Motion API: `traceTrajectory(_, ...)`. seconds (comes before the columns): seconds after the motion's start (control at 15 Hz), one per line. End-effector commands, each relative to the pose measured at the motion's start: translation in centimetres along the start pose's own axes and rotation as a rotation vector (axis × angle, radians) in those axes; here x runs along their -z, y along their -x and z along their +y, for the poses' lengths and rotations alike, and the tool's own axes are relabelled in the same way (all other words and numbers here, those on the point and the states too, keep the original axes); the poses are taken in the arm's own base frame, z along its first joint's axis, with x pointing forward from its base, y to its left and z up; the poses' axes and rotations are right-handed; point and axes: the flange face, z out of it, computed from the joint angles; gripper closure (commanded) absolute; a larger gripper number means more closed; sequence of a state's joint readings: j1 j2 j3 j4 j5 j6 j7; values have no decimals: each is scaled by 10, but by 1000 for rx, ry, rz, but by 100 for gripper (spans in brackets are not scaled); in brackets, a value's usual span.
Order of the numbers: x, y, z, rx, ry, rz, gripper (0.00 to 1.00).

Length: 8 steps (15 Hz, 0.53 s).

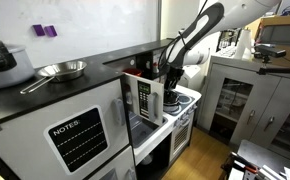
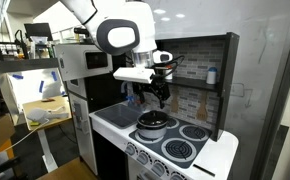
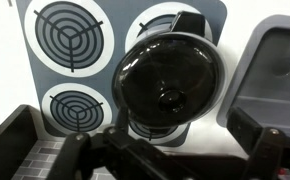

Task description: Put the pots lid on the stove

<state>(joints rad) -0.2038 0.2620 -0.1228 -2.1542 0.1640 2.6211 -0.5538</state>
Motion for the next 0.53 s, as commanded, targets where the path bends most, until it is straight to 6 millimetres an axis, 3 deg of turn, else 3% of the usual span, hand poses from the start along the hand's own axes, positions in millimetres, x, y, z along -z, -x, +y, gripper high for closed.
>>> traceTrajectory(0.0, -7, -6, 5, 2, 0, 22, 0)
traceTrajectory(0.47, -18, -6, 11, -10, -1, 25, 0)
